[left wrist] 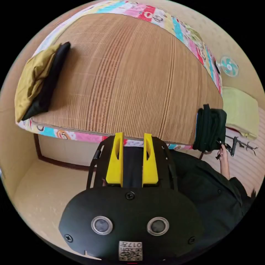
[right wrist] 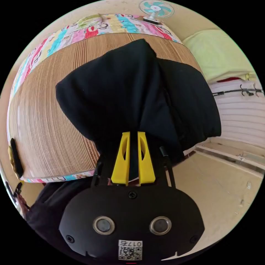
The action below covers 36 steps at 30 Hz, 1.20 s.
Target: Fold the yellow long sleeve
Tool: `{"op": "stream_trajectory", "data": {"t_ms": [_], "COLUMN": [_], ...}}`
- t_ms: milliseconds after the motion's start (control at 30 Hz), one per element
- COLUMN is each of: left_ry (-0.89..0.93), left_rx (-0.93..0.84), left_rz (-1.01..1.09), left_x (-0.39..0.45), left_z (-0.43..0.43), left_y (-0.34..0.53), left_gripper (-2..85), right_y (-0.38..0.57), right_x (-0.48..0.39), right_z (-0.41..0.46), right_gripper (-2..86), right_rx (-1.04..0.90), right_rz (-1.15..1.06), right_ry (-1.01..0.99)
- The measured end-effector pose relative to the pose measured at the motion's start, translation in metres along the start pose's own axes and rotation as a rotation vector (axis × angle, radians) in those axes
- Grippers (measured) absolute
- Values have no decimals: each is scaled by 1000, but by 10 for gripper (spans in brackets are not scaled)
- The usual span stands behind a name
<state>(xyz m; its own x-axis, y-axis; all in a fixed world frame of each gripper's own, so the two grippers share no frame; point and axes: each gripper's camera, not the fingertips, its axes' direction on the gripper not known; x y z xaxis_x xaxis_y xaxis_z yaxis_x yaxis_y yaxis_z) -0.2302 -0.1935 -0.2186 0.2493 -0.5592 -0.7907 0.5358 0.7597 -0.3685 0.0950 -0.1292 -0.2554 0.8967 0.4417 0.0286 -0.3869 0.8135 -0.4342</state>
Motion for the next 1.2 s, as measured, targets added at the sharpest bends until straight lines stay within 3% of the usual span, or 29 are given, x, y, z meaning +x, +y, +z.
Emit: {"op": "stream_trajectory", "data": {"t_ms": [167, 233, 300, 400, 667, 733, 800, 867, 967, 1033, 1200], "left_ry": [66, 94, 103, 112, 45, 50, 50, 108, 399, 668, 936], "left_rx": [219, 279, 301, 307, 269, 202, 261, 329, 353, 486, 755], "left_rz": [-244, -301, -315, -300, -251, -305, -328, -366, -357, -194, 334], "left_x": [-90, -122, -138, -155, -175, -194, -204, -212, -234, -243, -228], "left_z": [-59, -79, -90, -100, -86, -53, -42, -37, -35, -56, -161], "left_y": [-5, -21, -38, -74, -164, -167, -146, -119, -68, -11, 135], "left_gripper": [136, 138, 140, 143, 152, 115, 81, 62, 34, 27, 15], "right_y": [24, 38, 54, 67, 123, 132, 145, 155, 168, 172, 184], "right_x": [-20, -48, -88, -134, -152, -141, -119, -98, -64, -50, -42], "right_z": [-62, -86, -120, -144, -131, -114, -93, -79, -60, -51, -65], "right_gripper": [14, 9, 5, 2, 2, 2, 2, 3, 3, 4, 7], "right_rx": [165, 274, 408, 463, 388, 325, 266, 244, 236, 247, 361], "right_rz": [310, 316, 331, 185, 143, 165, 186, 206, 231, 178, -260], "right_ry": [-41, -44, 95, 39, -116, -124, -171, -224, -323, -405, -728]}}
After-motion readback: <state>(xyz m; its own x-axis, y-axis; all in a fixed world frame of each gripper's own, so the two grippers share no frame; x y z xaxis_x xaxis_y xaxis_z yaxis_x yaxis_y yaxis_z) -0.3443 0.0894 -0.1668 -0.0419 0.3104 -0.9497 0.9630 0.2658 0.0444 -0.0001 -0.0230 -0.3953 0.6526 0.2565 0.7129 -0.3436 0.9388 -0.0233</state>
